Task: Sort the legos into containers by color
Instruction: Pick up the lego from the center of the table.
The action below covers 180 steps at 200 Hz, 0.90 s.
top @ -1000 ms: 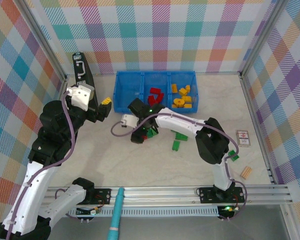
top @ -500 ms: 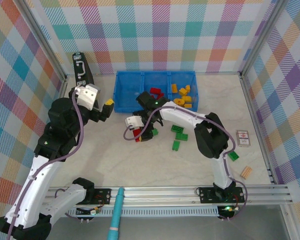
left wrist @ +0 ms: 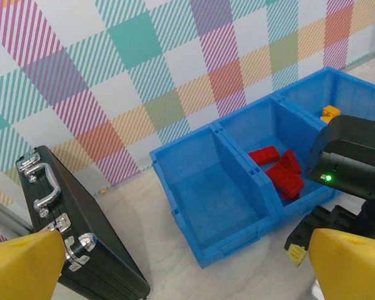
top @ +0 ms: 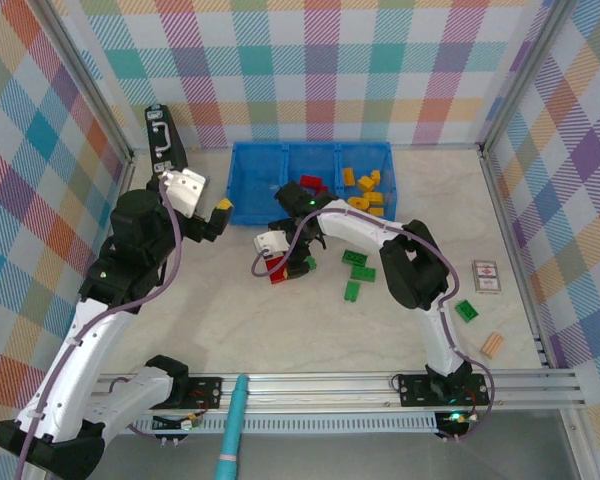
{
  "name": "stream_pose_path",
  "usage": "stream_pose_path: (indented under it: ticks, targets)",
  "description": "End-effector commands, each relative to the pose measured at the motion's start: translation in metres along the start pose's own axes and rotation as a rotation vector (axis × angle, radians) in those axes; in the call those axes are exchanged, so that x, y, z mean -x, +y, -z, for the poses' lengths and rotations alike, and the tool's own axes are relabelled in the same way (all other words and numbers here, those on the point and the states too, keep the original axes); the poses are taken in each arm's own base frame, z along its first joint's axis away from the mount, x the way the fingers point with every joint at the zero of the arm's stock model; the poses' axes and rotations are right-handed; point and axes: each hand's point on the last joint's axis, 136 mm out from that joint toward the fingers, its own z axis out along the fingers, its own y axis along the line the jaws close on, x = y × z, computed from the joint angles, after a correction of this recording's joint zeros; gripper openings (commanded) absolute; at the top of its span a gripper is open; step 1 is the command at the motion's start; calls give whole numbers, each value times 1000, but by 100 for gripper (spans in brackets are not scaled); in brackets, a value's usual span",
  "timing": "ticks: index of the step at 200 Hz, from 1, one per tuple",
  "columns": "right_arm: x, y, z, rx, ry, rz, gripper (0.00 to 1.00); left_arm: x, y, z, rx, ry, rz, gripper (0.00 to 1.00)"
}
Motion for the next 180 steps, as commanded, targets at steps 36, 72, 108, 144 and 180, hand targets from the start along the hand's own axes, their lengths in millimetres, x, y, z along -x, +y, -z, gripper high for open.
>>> stream_pose_path:
  ticks: [36, 72, 108, 144, 180]
  targets:
    - [-10, 20, -18, 76, 8, -70, 99, 2, 5, -7, 11, -16, 9, 100]
    - [-14, 22, -25, 88, 17, -86, 99, 0, 5, -10, 11, -9, 11, 100]
    - [-19, 23, -31, 95, 29, -90, 99, -3, 6, -13, 12, -1, 14, 100]
    - [-23, 27, -36, 116, 43, -94, 99, -4, 7, -17, 10, 5, 23, 100]
    - [-27, 33, -40, 143, 54, -84, 93, -5, 8, -19, 8, 8, 31, 100]
